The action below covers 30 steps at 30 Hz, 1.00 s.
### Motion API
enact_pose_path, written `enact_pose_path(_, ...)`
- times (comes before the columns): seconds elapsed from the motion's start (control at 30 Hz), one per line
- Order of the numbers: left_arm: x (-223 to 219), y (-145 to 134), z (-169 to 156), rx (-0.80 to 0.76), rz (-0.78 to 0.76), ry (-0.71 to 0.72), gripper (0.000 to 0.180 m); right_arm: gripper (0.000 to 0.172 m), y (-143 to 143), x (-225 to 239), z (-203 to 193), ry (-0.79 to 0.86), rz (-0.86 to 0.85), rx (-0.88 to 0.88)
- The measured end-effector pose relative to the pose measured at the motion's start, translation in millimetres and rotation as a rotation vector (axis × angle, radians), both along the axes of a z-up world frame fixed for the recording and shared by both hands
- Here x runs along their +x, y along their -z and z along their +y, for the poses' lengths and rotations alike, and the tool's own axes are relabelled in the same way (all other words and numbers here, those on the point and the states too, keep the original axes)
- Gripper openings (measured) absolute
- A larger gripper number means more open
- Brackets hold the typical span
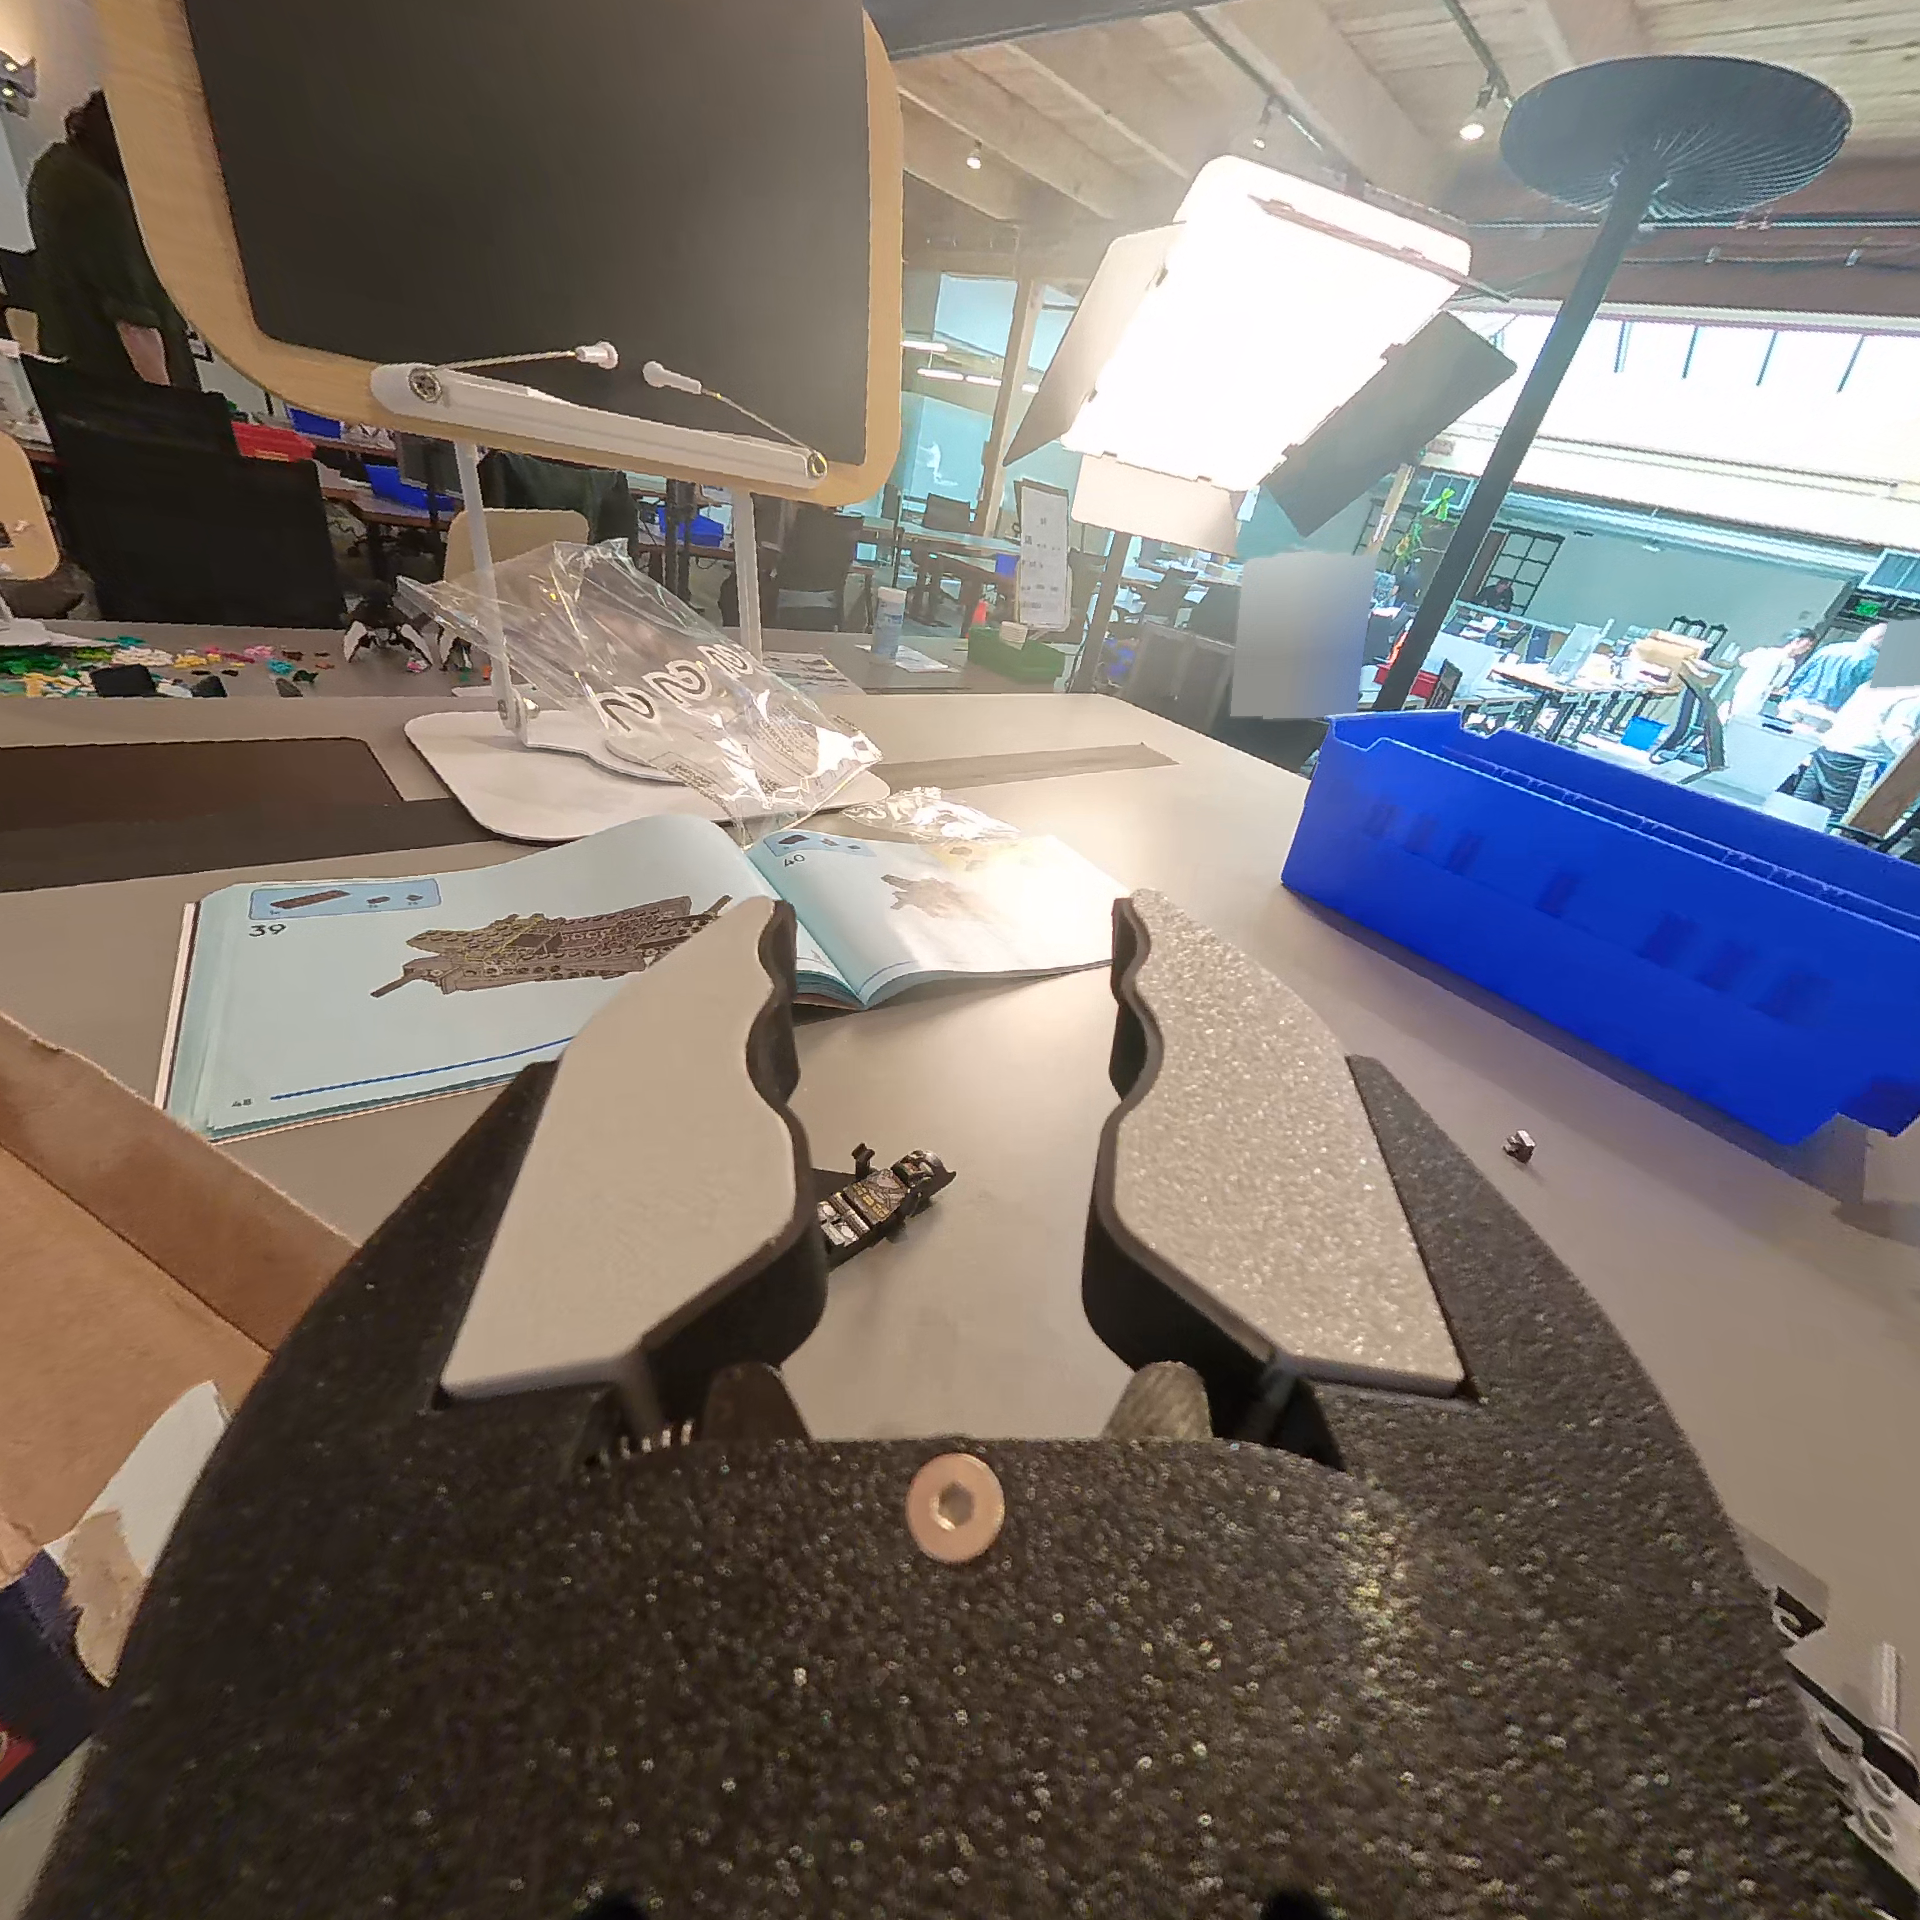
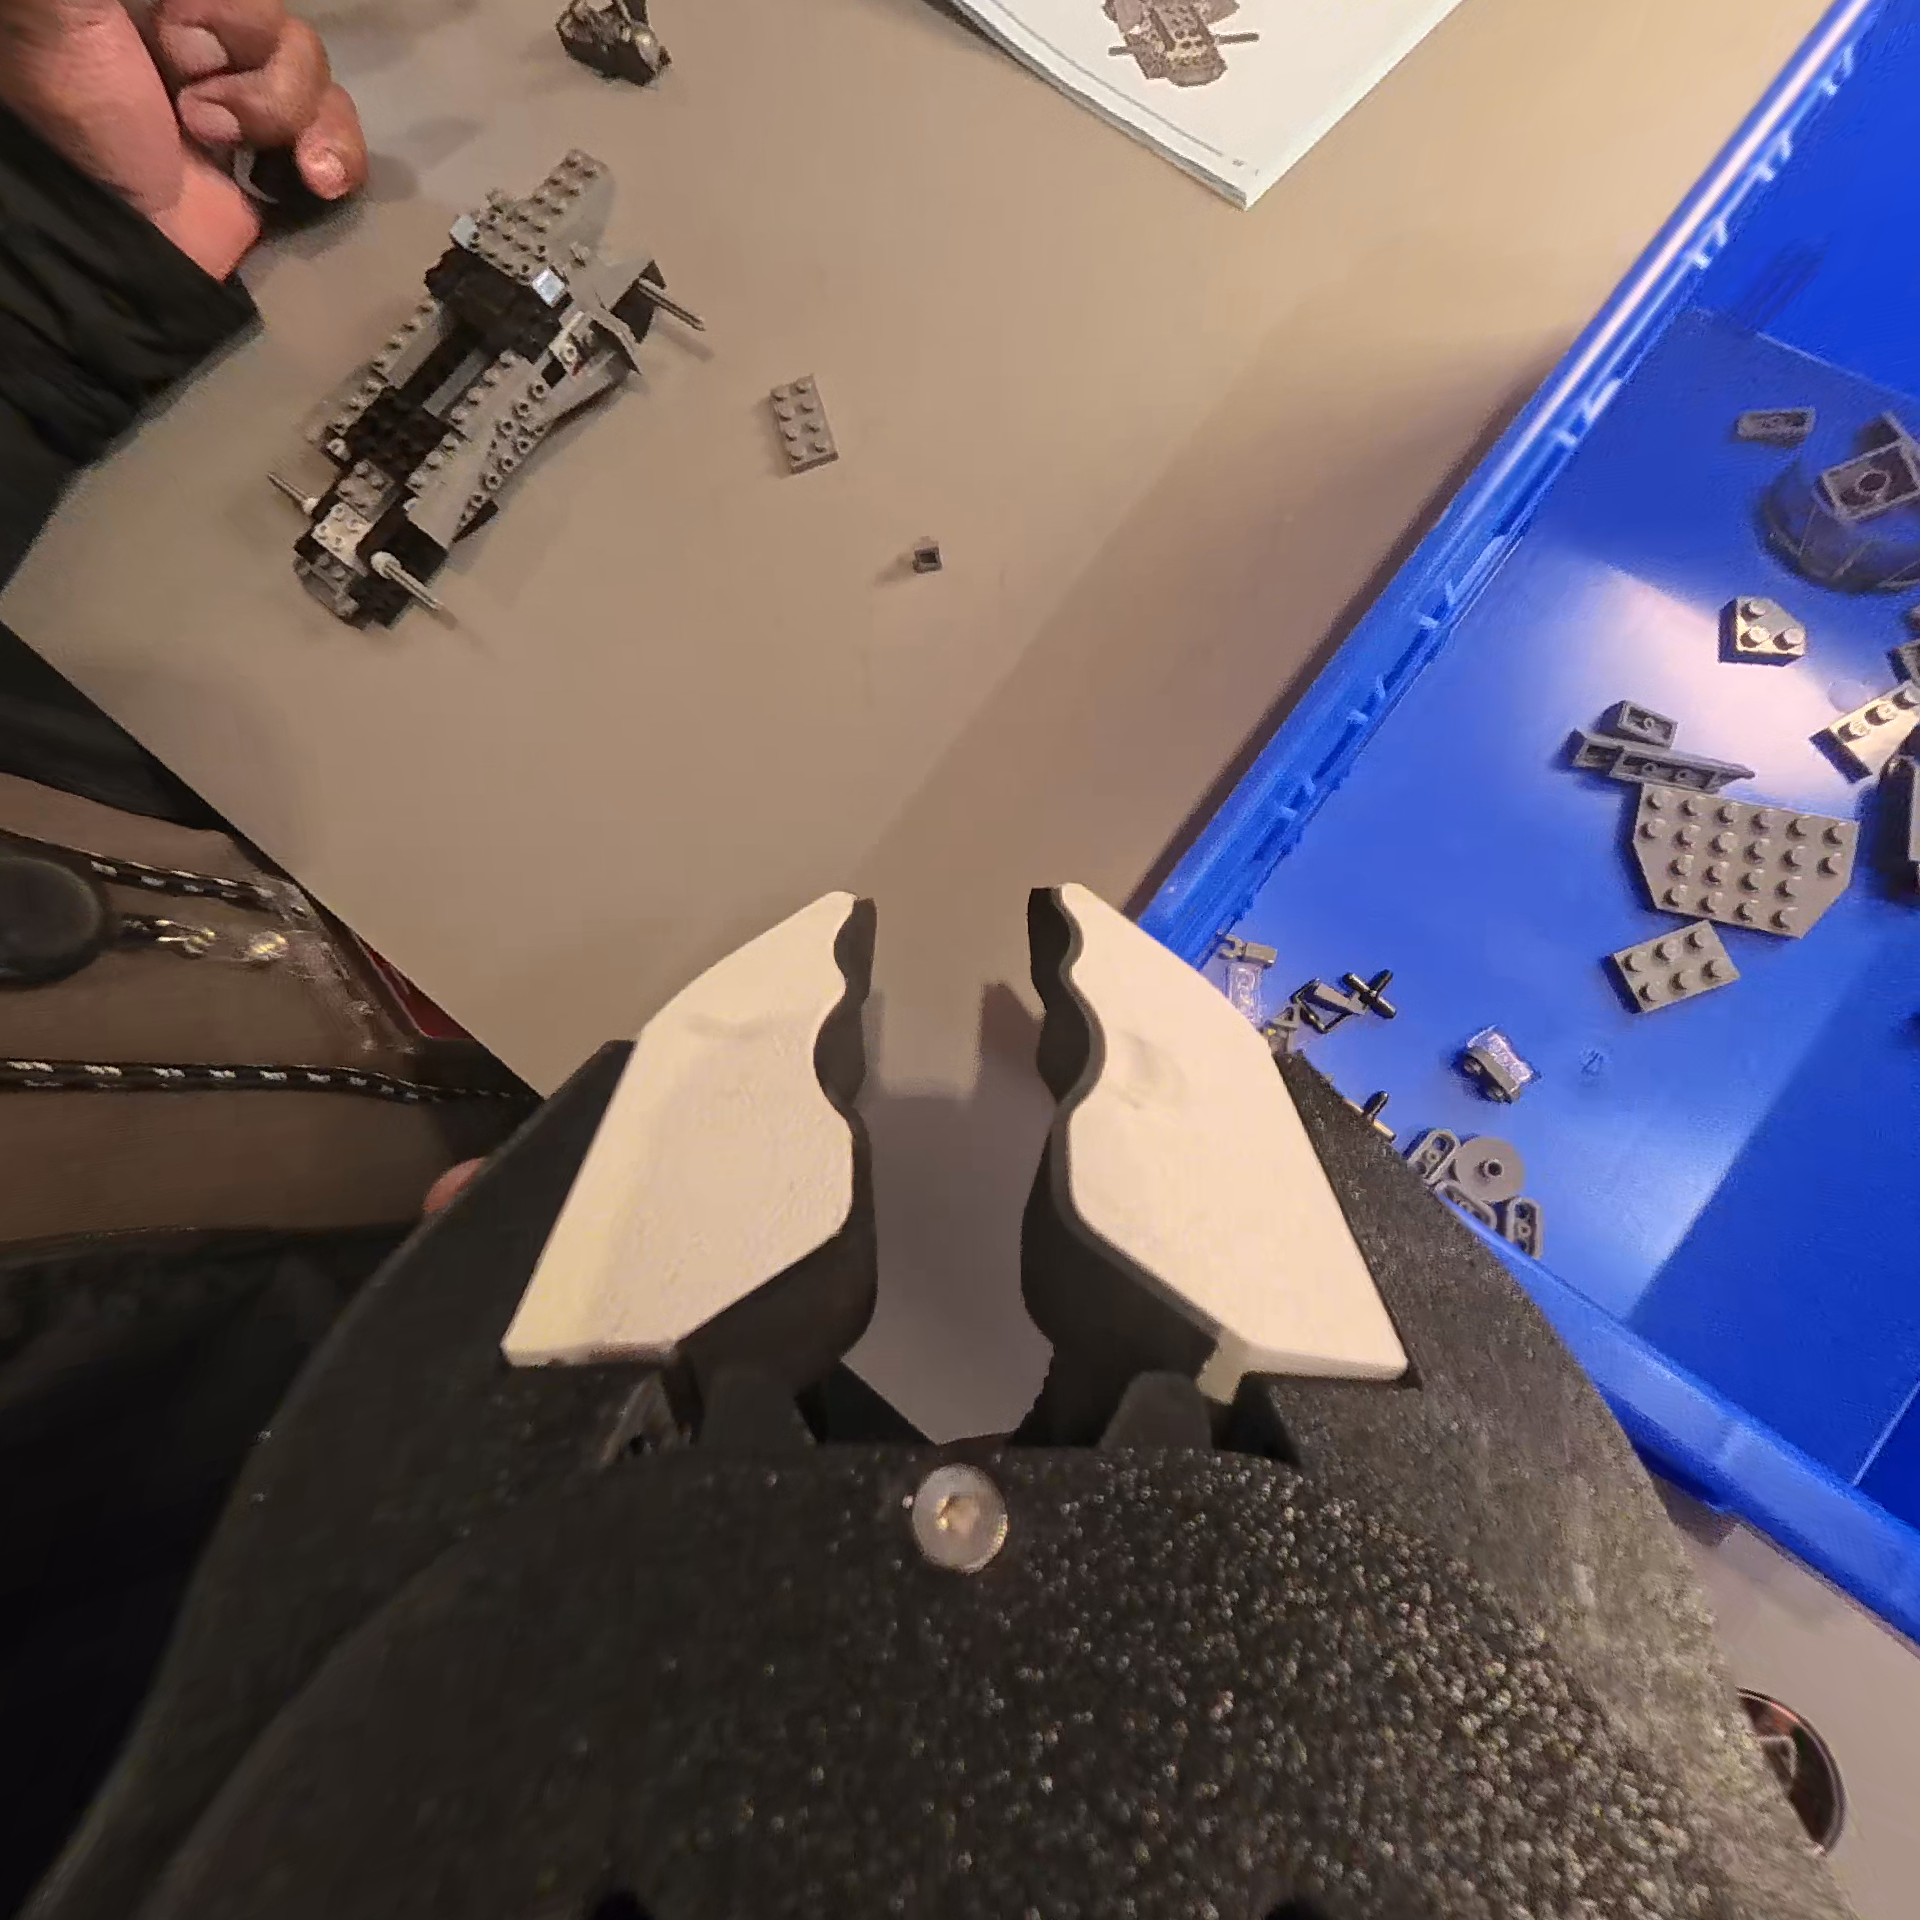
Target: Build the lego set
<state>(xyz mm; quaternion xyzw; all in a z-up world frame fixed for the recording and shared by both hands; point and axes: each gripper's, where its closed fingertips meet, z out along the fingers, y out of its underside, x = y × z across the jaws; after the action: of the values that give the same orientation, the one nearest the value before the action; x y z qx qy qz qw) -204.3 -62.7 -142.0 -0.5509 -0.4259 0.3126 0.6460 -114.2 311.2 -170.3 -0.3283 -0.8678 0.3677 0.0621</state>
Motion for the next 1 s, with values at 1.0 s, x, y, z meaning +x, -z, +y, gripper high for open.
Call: enact_pose_path(1.0,0,-3,-8,0.093,0.008,0.028,0.058,0.047,82,-64,-102,0.109,0.057,0.022)
